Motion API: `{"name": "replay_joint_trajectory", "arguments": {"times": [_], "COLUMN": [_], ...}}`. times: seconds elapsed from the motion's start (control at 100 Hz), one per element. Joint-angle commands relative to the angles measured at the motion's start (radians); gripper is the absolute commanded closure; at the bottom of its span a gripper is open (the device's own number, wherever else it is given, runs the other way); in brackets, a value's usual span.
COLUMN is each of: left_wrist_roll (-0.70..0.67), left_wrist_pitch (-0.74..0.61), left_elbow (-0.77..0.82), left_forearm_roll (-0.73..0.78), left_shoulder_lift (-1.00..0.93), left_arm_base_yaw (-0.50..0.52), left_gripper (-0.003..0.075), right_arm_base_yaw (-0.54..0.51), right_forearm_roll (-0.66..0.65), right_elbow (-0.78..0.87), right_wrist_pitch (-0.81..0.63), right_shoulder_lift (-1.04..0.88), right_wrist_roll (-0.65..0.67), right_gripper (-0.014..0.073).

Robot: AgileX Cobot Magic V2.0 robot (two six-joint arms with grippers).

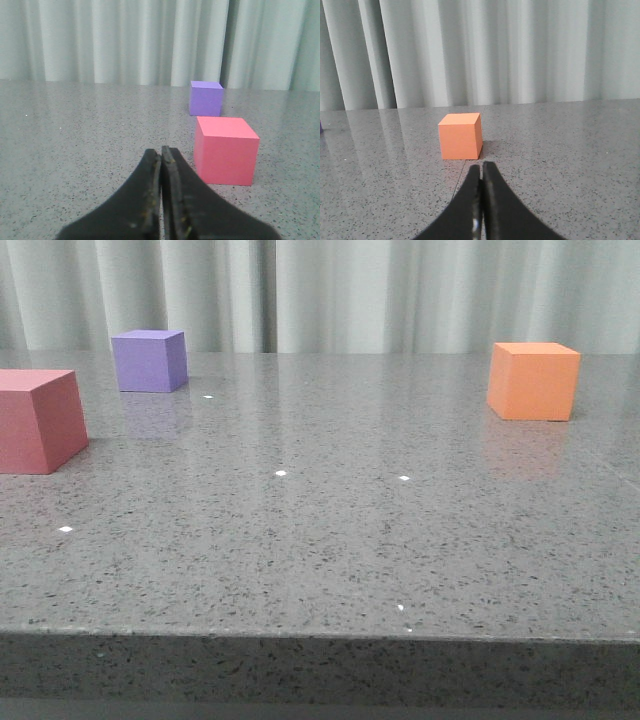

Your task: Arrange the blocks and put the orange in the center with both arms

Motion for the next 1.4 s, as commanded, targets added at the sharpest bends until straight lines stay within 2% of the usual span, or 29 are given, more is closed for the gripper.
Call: {"name": "replay_joint_trajectory", "arguments": {"times": [0.0,0.29,0.48,0.62,0.81,0.95,1.09,1.3,1.39], "left_wrist_roll": [-0.001,-0.001,-0.001,-0.001,-0.001,-0.001,-0.001,-0.001,-0.001], "left_wrist_pitch": [-0.073,-0.073,-0.073,-0.073,-0.073,-0.073,-0.073,-0.073,-0.073], "left_elbow": [0.043,0.043,0.043,0.043,0.043,0.043,0.043,0.043,0.043], "left_forearm_roll": [0.0,0.0,0.0,0.0,0.0,0.0,0.0,0.0,0.0], "left_shoulder_lift": [-0.031,-0.031,-0.031,-0.031,-0.031,-0.031,-0.031,-0.031,-0.031], "left_arm_base_yaw": [-0.001,-0.001,-0.001,-0.001,-0.001,-0.001,-0.001,-0.001,-0.001], "left_gripper": [0.0741,0.0741,0.0741,0.0741,0.0741,0.0741,0.0741,0.0741,0.0741], "right_arm_base_yaw": [-0.006,-0.006,-0.006,-0.006,-0.006,-0.006,-0.006,-0.006,-0.006], "right_forearm_roll": [-0.01,-0.01,-0.01,-0.01,-0.01,-0.008,0.023,0.04,0.04], "right_elbow": [-0.012,-0.019,-0.124,-0.272,-0.524,-0.69,-0.802,-0.834,-0.832], "right_wrist_pitch": [-0.073,-0.071,-0.004,0.168,0.517,0.713,0.824,0.892,0.932], "right_shoulder_lift": [-0.019,-0.019,-0.009,0.07,0.276,0.429,0.569,0.666,0.677], "right_wrist_roll": [-0.005,-0.005,-0.005,-0.005,-0.005,-0.005,-0.005,-0.005,-0.005], "right_gripper": [0.0662,0.0662,0.0662,0.0662,0.0662,0.0662,0.0662,0.0652,0.055]}}
